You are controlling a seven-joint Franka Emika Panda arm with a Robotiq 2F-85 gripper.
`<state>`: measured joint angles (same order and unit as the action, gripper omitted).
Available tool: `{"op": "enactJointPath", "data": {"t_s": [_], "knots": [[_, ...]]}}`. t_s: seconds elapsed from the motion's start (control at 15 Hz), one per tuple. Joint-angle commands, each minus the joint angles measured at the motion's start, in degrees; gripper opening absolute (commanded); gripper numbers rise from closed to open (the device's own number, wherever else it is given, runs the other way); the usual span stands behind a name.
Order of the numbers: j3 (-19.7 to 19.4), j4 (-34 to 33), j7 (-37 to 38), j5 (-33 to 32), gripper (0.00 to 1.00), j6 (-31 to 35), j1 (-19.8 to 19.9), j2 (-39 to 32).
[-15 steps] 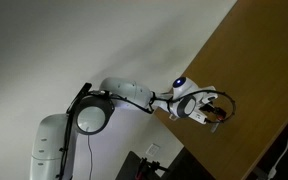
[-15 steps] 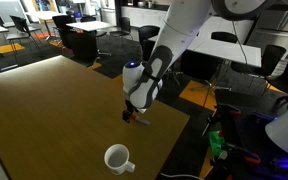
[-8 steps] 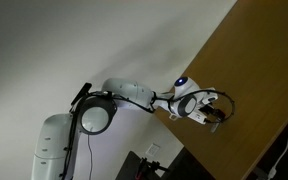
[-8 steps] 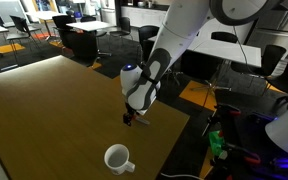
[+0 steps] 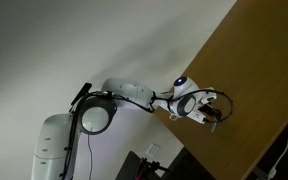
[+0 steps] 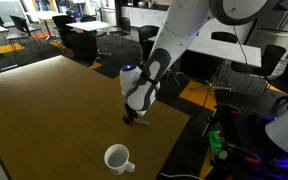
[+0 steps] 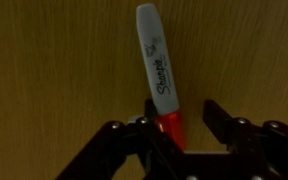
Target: Put the marker inside the mug cup
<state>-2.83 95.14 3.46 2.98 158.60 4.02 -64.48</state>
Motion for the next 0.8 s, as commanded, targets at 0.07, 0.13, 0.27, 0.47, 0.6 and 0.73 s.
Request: {"op": "enactJointPath", "data": {"t_s": [0.07, 0.13, 0.27, 0.47, 0.6, 0.73], "knots": [[0.8, 0.6, -1.3, -0.1, 0.16, -0.5, 0.9, 0.4], [0.8, 0.9, -1.1, -0.1, 0.09, -0.4, 0.7, 0.6], [0.3, 1.5, -0.7, -0.2, 0.06, -0.5, 0.2, 1.3], [-1.2, 2.6, 0.6, -0.5, 0.06, -0.7, -1.2, 2.7], [-2.4, 3.2, 1.3, -0.6, 0.06, -1.3, -1.8, 4.1], [-3.1, 3.7, 1.5, -0.6, 0.06, -1.7, -2.0, 5.5]]}}
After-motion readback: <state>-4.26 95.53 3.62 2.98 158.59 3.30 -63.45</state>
